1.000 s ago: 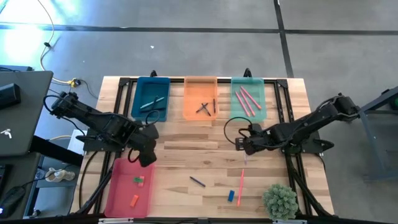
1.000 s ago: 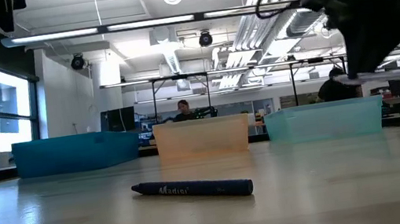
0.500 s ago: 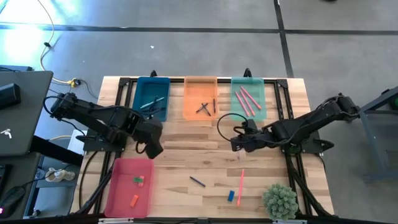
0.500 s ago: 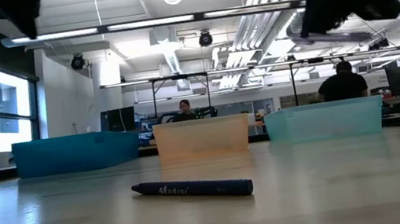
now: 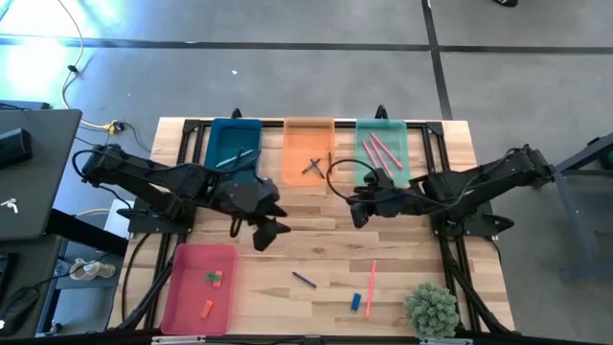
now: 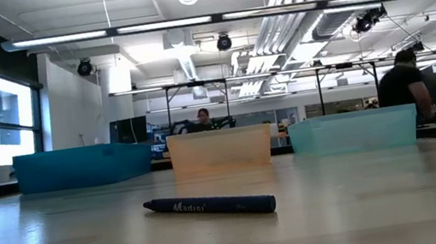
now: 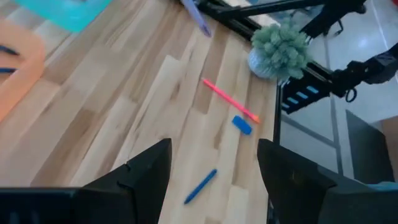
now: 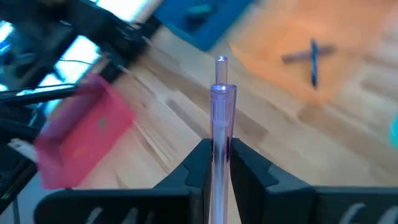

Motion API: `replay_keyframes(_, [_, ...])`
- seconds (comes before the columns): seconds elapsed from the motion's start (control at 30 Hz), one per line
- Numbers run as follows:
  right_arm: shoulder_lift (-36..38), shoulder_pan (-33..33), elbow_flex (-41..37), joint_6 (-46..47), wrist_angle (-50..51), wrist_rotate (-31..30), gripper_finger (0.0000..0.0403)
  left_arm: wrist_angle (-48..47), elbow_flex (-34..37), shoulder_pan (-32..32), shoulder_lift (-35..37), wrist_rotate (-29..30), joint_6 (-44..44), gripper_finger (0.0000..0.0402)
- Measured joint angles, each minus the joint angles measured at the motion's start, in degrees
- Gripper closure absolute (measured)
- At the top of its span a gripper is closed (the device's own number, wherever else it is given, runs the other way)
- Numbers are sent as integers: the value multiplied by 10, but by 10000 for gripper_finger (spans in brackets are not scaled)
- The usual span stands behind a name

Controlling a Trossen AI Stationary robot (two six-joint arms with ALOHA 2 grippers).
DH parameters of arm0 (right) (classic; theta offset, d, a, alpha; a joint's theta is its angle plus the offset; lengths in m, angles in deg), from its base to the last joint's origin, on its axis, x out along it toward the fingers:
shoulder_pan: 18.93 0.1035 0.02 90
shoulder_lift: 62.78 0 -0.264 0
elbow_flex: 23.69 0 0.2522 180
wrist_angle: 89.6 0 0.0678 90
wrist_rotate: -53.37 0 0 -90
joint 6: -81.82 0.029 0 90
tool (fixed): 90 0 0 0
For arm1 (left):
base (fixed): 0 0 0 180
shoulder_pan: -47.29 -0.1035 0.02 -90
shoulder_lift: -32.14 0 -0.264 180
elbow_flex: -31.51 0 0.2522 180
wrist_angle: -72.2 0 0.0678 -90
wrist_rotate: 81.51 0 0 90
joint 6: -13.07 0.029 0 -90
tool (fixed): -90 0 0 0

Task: Sort crayons/erasers/pens/pencils in bins
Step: Put the purple pen into the blue bin

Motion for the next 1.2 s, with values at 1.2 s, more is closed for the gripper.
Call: replay_keyframes(1.2, [-1, 18, 98, -234, -205, 25, 366, 421, 1, -42, -124, -2, 112, 174])
